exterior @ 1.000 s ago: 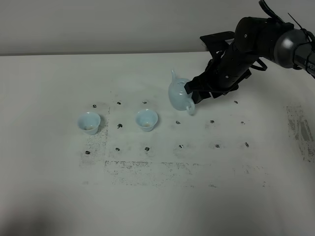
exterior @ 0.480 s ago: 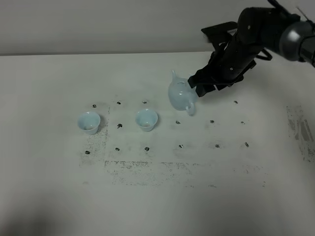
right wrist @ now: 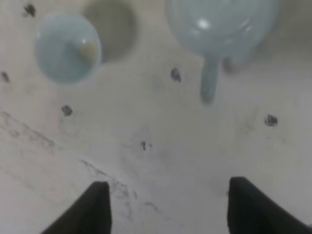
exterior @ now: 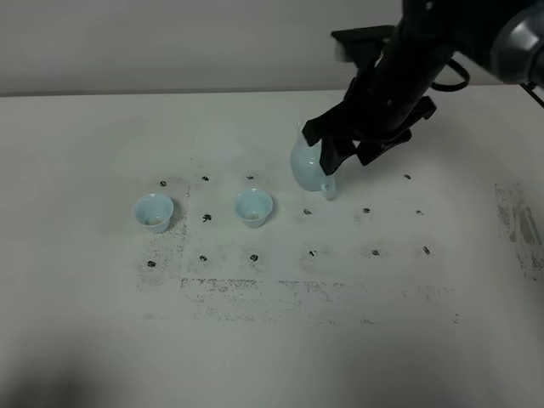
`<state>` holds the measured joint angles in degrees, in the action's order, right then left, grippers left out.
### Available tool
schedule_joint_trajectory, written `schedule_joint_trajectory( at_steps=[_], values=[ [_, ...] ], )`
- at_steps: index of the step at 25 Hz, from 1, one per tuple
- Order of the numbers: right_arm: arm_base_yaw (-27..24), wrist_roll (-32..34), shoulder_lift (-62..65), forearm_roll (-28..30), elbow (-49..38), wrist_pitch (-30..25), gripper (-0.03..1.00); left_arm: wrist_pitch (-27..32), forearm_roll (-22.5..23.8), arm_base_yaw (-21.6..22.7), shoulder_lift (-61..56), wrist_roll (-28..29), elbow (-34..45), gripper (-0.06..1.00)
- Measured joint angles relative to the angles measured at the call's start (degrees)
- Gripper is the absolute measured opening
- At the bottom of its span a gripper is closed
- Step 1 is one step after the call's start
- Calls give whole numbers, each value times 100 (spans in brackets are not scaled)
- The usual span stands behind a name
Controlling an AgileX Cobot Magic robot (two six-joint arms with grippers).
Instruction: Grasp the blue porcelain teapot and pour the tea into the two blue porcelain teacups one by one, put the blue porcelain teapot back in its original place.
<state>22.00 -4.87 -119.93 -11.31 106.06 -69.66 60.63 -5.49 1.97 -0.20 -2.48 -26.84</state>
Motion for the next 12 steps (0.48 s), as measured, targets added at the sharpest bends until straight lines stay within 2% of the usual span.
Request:
schedule_joint_trajectory(
  at_steps=[3, 5, 8, 12],
  values=[
    [272, 389, -260, 655, 165, -48, 49, 0, 0, 0, 0, 0, 0, 66],
    [285, 560, -511, 835, 444, -47, 49, 0, 0, 0, 0, 0, 0, 66],
    [269, 605, -888, 904, 1036, -44, 49, 0, 0, 0, 0, 0, 0, 66],
    [278, 646, -1221, 703, 1622, -8, 49, 0, 0, 0, 0, 0, 0, 66]
  ],
)
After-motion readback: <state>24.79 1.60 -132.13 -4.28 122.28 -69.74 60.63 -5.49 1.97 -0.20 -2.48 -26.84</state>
